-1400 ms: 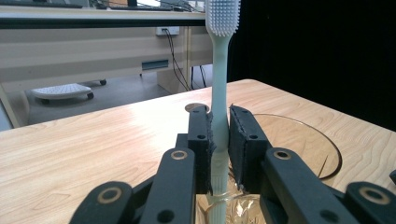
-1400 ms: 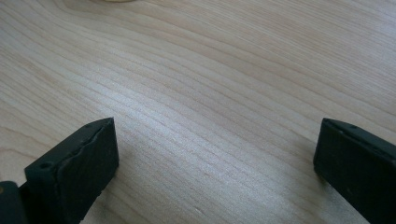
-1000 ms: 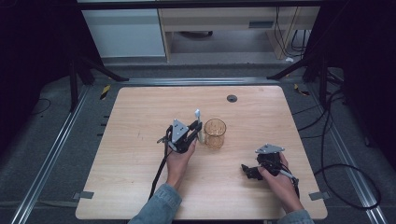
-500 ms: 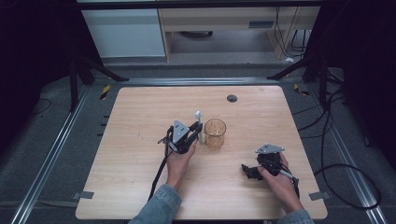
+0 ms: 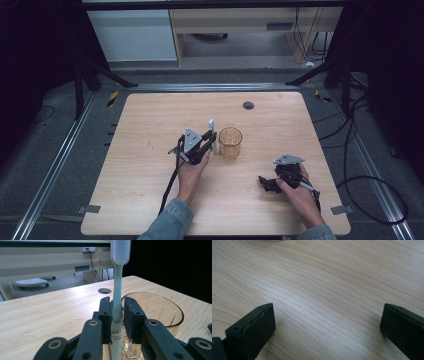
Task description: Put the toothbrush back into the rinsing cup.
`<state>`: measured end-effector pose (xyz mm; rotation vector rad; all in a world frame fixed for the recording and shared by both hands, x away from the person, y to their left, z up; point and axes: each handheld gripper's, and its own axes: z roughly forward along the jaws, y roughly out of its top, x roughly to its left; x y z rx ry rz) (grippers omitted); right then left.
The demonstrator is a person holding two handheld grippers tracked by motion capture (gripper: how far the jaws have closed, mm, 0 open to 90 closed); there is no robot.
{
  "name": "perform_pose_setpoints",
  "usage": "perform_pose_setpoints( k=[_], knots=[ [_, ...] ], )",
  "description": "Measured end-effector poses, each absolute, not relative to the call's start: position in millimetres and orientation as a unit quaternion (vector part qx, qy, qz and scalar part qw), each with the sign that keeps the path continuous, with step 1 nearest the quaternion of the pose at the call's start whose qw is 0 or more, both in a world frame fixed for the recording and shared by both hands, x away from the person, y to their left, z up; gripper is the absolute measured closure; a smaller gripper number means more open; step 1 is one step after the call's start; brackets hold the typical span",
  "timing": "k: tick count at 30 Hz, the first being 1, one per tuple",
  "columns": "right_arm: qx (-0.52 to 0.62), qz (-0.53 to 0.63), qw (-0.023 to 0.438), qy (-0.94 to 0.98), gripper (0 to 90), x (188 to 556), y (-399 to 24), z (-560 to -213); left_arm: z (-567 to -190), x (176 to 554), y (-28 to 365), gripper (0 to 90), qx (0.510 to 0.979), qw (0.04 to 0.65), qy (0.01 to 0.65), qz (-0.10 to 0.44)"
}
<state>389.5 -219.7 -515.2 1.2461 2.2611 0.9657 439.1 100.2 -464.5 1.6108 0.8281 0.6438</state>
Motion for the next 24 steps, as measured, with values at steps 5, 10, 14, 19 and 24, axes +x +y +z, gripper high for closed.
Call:
perform_pose_setpoints(
  k=[5,10,14,19,24],
  knots=[
    [0.443,0.344,0.192,0.805,0.4,389.6,-219.8,-515.2,-464.2,438.2,99.9,74.1,0.688,0.572,0.353,0.274],
    [0.443,0.344,0.192,0.806,0.4,389.6,-219.9,-515.2,-463.9,438.0,100.2,66.7,0.686,0.573,0.356,0.273],
    [0.443,0.344,0.192,0.806,0.4,389.6,-219.9,-515.1,-462.4,437.1,101.1,60.3,0.685,0.574,0.354,0.274],
    [0.441,0.343,0.192,0.806,0.4,389.7,-219.8,-515.2,-461.5,436.1,101.1,50.6,0.685,0.575,0.353,0.274],
    [0.441,0.344,0.192,0.807,0.4,389.6,-219.8,-515.2,-459.9,435.3,101.9,40.1,0.681,0.577,0.353,0.282]
  ],
)
